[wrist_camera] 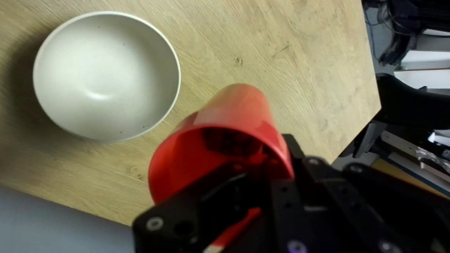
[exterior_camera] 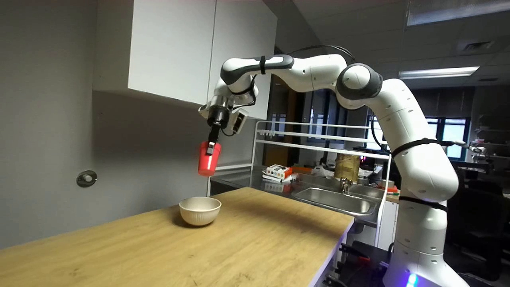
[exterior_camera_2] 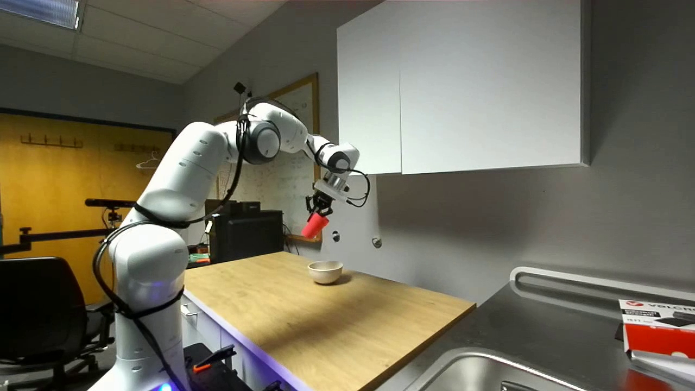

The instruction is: Pour the contents of the cup into the bowl

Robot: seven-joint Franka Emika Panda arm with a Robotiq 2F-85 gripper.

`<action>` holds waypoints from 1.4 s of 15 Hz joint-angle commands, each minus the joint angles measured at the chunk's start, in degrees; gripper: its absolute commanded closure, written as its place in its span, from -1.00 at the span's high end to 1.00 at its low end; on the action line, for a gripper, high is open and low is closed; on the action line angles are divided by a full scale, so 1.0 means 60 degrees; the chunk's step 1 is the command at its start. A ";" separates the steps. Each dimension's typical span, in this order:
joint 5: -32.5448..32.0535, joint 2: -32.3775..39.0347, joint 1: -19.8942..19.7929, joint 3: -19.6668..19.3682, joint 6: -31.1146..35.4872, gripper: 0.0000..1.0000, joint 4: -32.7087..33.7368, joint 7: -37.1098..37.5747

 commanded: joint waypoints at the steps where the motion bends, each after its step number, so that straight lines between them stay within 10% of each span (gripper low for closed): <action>1: 0.0896 0.1084 -0.0256 0.0019 -0.0901 -0.97 0.1074 -0.0040; 21: 0.4659 0.4835 -0.0587 0.0101 -0.3620 -0.97 0.3369 0.1690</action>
